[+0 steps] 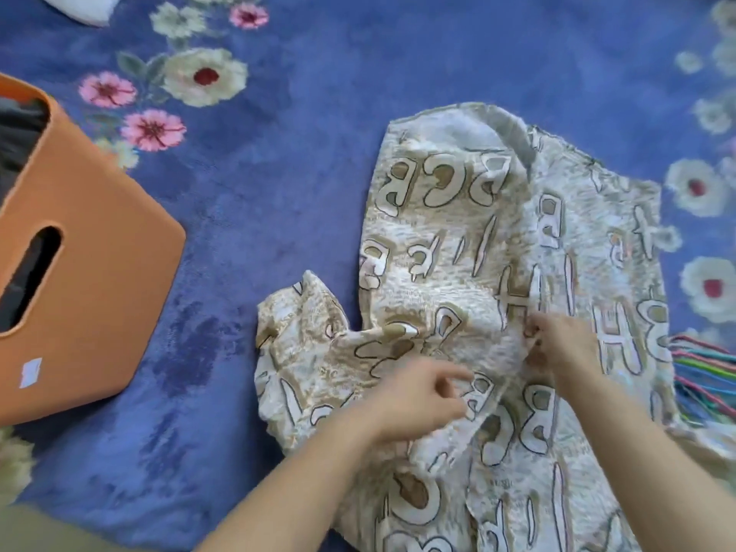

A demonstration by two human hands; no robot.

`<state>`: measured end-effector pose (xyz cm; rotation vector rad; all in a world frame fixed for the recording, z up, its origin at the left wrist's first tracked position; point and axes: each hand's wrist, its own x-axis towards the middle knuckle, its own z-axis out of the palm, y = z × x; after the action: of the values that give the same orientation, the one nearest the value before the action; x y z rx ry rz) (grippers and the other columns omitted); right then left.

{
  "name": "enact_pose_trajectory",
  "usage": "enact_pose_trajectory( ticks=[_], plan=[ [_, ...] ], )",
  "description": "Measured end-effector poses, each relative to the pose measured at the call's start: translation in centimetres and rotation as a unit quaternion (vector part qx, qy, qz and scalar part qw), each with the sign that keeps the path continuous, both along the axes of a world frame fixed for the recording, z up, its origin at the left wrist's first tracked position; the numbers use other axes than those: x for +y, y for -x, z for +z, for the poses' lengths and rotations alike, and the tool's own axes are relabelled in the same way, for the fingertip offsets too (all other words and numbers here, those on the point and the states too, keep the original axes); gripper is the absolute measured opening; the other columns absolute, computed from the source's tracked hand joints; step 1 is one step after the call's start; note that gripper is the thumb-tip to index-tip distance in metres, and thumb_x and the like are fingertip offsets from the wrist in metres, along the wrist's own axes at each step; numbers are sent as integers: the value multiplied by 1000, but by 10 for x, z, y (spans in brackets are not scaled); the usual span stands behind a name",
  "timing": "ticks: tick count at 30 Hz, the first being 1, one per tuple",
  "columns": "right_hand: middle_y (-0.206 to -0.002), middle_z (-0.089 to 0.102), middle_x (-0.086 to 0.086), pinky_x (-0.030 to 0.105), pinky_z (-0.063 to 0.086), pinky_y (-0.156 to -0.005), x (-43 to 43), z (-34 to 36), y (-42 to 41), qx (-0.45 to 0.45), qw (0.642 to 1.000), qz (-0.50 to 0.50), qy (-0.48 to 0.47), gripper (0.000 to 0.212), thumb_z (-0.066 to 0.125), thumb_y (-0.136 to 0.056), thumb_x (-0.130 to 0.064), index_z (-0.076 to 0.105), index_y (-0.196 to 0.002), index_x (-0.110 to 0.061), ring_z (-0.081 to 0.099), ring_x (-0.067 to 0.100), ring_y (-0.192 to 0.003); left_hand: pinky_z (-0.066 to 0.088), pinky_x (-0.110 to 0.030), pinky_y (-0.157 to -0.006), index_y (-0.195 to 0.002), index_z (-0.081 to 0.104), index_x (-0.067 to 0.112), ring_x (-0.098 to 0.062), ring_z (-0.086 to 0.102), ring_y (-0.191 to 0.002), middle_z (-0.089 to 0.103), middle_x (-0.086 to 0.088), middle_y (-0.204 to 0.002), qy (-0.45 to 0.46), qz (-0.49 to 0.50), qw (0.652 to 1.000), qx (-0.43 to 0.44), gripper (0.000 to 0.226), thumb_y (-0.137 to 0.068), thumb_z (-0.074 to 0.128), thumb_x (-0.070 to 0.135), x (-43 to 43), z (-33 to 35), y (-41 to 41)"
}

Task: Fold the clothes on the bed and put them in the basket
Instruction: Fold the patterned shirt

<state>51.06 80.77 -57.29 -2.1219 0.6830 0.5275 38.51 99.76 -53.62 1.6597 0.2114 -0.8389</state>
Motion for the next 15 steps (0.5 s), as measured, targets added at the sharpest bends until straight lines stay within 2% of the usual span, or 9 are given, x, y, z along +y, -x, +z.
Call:
enact_pose_trajectory(
  ticks=[2, 4, 6, 7, 8, 9, 11, 13, 15],
  plan=[
    [-61, 31, 4, 33, 27, -50, 7, 0, -22, 1, 998, -20, -64, 22, 64, -69, -20, 44, -66, -10, 30, 18, -49, 43, -19, -57, -113, 66, 30, -12, 55, -67, 62, 5, -82, -35, 190, 981, -24, 28, -91, 59, 16, 21, -6, -29],
    [-60, 44, -3, 32, 33, -51, 14, 2, -49, 23, 988, -67, -137, 29, 69, -52, -40, 56, -66, -19, 40, 16, -50, 43, -23, -59, -99, 69, 26, -13, 57, -67, 63, 7, -79, -137, 316, 937, -64, 17, -89, 59, 16, 45, -18, -65],
    [-72, 63, -8, 28, 41, -49, 22, 1, -74, 33, 976, -93, -193, 51, 74, -42, -51, 69, -86, -27, 55, 10, -55, 48, -28, -73, -97, 68, 23, -15, 62, -83, 67, 3, -90, -225, 393, 887, -86, 12, -89, 60, 18, 70, -31, -96],
    [-84, 66, -4, 26, 44, -49, 29, 4, -84, 48, 969, -107, -217, 62, 76, -47, -51, 69, -102, -24, 60, 12, -60, 49, -31, -82, -99, 66, 23, -19, 63, -93, 68, 0, -99, -241, 415, 873, -83, 13, -89, 59, 19, 81, -39, -111],
    [-89, 64, 1, 25, 47, -47, 36, 8, -95, 71, 961, -119, -240, 64, 76, -58, -49, 66, -113, -17, 62, 15, -59, 49, -34, -90, -105, 65, 22, -22, 62, -101, 67, -2, -107, -249, 424, 868, -75, 17, -90, 58, 21, 89, -46, -129],
    [-85, 62, 3, 25, 50, -45, 44, 11, -104, 97, 950, -121, -272, 56, 72, -71, -45, 63, -116, -11, 63, 17, -54, 48, -37, -94, -113, 64, 19, -24, 60, -106, 65, -4, -114, -256, 423, 867, -59, 23, -91, 57, 22, 96, -54, -143],
    [-80, 63, 6, 30, 56, -57, 54, 12, -125, 115, 933, -126, -317, 34, 64, -86, -33, 64, -110, -8, 62, 21, -54, 42, -37, -100, -127, 59, 15, -29, 53, -116, 59, -9, -124, -324, 371, 866, -81, 35, -93, 55, 21, 104, -70, -171],
    [-77, 59, 6, 32, 50, -62, 62, 14, -143, 111, 931, -127, -323, 15, 64, -86, -22, 63, -94, -10, 57, 21, -56, 32, -36, -103, -135, 54, 15, -30, 41, -125, 50, -8, -137, -406, 273, 852, -185, 39, -96, 49, 17, 107, -78, -198],
    [-81, 57, 5, 30, 45, -56, 65, 11, -160, 60, 939, -129, -314, 8, 65, -79, -11, 61, -86, -9, 53, 18, -60, 26, -41, -106, -141, 47, 22, -27, 28, -134, 39, 3, -150, -425, 172, 848, -265, 43, -99, 43, 16, 106, -82, -224]
  ],
)
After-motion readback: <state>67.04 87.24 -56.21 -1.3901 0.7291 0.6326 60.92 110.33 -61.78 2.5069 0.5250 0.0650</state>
